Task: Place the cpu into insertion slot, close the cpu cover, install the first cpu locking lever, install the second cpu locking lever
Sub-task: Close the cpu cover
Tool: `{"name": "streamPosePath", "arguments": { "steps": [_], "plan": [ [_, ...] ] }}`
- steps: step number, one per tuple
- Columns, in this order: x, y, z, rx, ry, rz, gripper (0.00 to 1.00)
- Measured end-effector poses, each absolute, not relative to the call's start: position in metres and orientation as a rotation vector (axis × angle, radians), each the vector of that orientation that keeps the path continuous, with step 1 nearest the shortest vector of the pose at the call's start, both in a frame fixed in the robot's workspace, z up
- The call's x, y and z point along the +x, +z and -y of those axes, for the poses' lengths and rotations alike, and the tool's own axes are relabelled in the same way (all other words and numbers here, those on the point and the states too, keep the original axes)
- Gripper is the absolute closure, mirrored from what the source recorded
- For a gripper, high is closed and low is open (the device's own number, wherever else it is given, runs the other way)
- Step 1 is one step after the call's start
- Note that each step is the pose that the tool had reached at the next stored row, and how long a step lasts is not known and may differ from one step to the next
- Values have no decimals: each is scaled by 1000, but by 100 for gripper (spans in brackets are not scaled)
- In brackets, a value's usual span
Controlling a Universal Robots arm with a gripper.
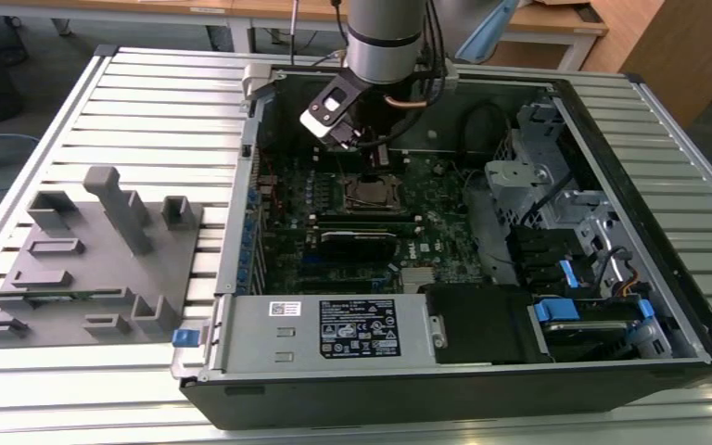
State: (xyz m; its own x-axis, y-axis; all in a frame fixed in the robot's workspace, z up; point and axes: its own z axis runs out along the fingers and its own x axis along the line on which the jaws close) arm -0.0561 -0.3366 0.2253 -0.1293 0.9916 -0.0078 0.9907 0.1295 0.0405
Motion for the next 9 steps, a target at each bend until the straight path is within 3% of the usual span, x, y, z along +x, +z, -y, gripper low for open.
{"name": "streamPosePath", "arguments": {
  "steps": [9],
  "plan": [
    [-56, 225, 337, 1933, 42, -2436, 89]
  ]
}}
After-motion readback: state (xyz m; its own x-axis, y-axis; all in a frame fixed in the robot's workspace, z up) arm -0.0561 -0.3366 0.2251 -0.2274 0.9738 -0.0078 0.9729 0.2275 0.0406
